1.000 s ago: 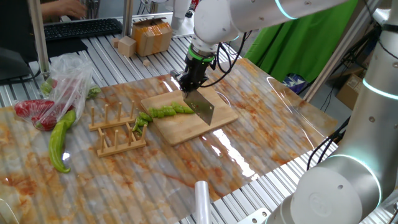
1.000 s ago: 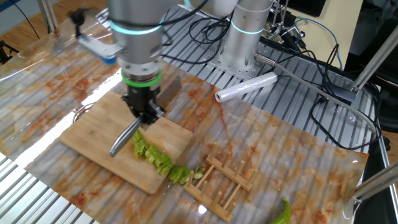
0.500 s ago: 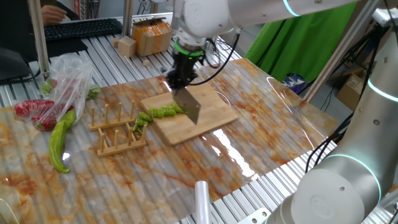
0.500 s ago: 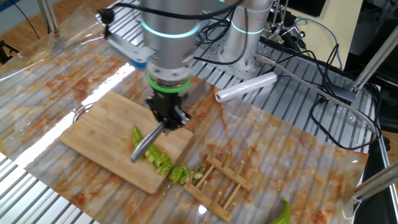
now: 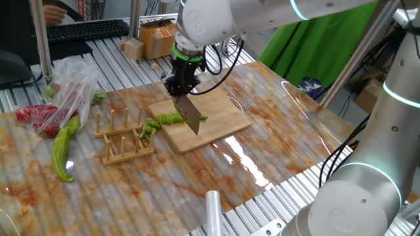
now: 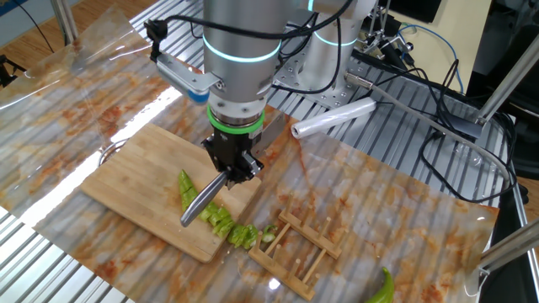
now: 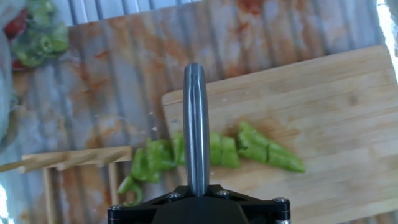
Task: Chop the chili peppers
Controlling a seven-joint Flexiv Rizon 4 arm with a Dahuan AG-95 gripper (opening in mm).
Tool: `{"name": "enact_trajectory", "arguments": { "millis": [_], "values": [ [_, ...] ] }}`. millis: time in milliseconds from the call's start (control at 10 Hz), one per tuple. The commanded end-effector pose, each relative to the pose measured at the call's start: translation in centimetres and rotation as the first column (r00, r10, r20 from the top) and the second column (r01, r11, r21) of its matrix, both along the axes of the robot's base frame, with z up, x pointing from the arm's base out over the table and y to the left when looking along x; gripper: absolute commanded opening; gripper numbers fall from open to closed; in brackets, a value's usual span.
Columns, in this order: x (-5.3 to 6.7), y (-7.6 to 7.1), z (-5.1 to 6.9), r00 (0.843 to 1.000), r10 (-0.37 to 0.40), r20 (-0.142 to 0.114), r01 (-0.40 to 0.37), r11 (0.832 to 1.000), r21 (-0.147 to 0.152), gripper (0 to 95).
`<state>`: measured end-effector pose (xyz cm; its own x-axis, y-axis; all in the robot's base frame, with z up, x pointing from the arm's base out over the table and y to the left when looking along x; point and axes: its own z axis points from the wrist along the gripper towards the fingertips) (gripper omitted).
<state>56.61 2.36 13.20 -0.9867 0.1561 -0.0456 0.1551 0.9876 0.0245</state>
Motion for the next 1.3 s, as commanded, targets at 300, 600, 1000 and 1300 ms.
{"name": "enact_trajectory", "arguments": {
  "millis": [300, 600, 1000, 1300],
  "values": [
    [0.20, 0.07, -0.57, 0.999, -0.041, -0.007, 0.042, 0.999, 0.006, 0.0],
    [0.20, 0.07, -0.57, 0.999, -0.050, -0.012, 0.050, 0.999, 0.007, 0.0],
    [0.20, 0.07, -0.57, 0.999, 0.052, -0.005, -0.052, 0.998, -0.024, 0.0],
    [0.20, 0.07, -0.57, 0.995, 0.097, -0.002, -0.097, 0.995, -0.014, 0.0]
  ]
}}
